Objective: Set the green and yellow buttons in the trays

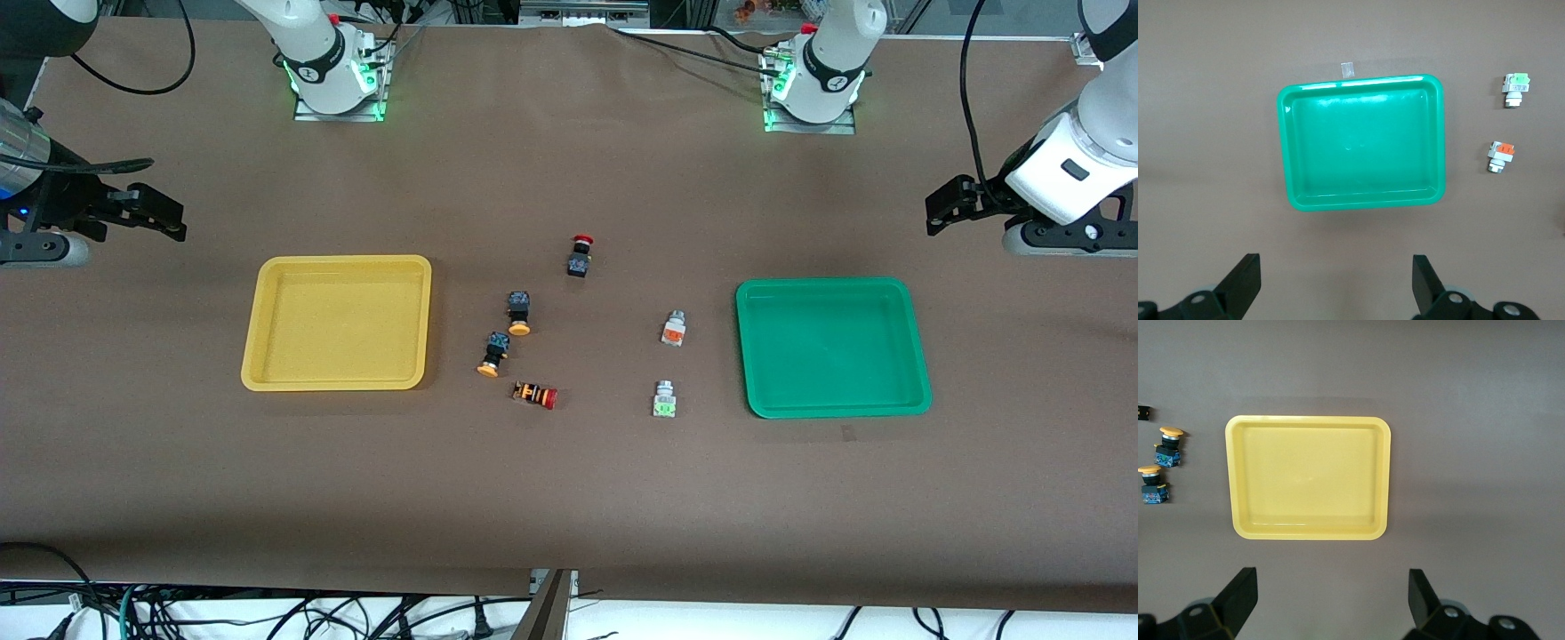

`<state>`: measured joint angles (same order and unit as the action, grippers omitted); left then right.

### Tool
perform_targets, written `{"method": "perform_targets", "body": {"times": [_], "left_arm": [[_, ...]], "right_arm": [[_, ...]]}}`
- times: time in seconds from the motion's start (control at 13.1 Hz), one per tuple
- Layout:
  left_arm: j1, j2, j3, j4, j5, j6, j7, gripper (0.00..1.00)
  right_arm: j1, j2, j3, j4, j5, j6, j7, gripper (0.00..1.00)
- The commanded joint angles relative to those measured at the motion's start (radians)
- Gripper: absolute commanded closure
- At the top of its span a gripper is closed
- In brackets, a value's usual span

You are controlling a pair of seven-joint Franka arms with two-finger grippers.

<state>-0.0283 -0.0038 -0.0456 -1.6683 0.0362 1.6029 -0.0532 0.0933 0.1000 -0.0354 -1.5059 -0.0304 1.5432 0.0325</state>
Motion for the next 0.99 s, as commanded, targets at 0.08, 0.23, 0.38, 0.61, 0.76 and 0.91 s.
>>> {"method": "perform_targets", "body": {"times": [0.08, 0.23, 0.38, 0.61, 0.76, 0.91], "left_arm": [[-0.002, 0.004, -0.003, 0.015, -0.006, -0.006, 0.012, 0.00], [-0.007, 0.005, -0.005, 0.016, -0.005, -0.006, 0.013, 0.00], [-0.008, 0.022, -0.005, 0.013, -0.016, -0.008, 0.013, 0.00], [-0.016, 0.135, -0.010, 0.028, -0.021, -0.021, 0.019, 0.00], [-0.066, 0.250, -0.016, 0.048, -0.059, 0.018, 0.006, 0.00], [-0.145, 0.344, -0.016, 0.071, -0.087, 0.176, 0.000, 0.00]], "right_arm": [[-0.007, 0.006, 0.003, 0.015, -0.003, -0.002, -0.013, 0.00], [-0.007, 0.007, 0.003, 0.015, -0.002, 0.000, -0.013, 0.00], [-0.007, 0.012, 0.002, 0.015, 0.004, 0.002, -0.011, 0.00], [0.028, 0.068, 0.011, 0.015, -0.014, 0.061, -0.002, 0.00], [0.080, 0.140, 0.009, 0.013, -0.041, 0.086, 0.006, 0.00], [0.094, 0.200, 0.011, 0.012, -0.039, 0.133, -0.005, 0.00]]}}
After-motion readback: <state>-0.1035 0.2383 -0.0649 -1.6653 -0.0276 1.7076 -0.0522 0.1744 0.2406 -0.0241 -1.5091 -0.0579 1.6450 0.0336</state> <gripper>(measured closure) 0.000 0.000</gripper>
